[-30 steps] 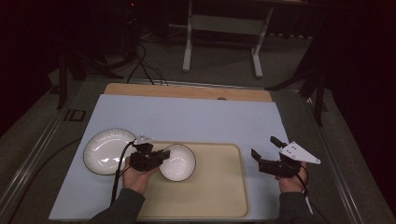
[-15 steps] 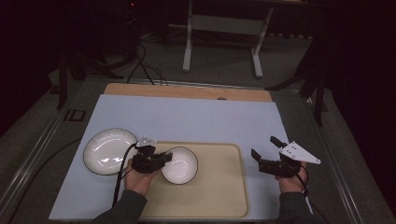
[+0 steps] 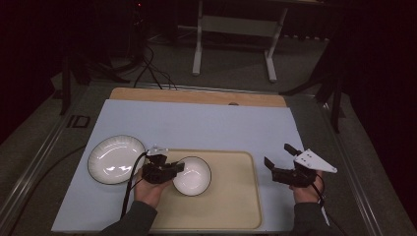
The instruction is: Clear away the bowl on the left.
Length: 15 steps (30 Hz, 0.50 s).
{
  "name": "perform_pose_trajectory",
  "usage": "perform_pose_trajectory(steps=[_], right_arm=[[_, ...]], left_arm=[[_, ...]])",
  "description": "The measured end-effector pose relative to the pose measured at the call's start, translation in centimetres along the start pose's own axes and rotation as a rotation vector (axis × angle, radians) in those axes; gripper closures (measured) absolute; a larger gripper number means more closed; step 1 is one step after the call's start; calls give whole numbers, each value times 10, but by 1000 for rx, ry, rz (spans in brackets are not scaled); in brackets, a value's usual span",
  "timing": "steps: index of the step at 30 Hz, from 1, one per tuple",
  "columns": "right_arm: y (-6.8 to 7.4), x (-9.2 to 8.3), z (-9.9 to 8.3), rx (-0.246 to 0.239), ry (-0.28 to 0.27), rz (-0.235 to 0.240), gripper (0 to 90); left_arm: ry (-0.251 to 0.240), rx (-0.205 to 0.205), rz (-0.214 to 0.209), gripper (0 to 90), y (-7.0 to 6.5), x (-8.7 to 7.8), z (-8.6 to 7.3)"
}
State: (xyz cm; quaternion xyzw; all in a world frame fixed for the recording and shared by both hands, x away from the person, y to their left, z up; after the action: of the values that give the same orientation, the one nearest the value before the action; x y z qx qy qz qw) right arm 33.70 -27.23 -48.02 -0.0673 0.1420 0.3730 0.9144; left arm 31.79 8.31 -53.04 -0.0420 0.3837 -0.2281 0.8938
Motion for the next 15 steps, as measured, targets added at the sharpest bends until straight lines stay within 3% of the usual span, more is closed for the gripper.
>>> perform_pose_trajectory(steps=[7, 15], right_arm=[[0, 0, 0, 0, 1, 1, 104], [0, 0, 0, 1, -1, -1, 104]], left_arm=[[11, 4, -8, 796, -3, 4, -2], [29, 1, 14, 794, -2, 11, -7]])
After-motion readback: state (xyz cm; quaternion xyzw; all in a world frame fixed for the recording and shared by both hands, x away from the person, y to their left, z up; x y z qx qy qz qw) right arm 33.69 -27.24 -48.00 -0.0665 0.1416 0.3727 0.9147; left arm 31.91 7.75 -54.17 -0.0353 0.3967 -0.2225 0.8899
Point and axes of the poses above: each handheld gripper's, and its own axes: x roughly forward along the jaws, z roughly out of its top, y roughly to its left, the point moved 6 cm from there along x, roughly forward along the jaws, and after that the axes turned 10 degrees about z, right-handed, at the moved point
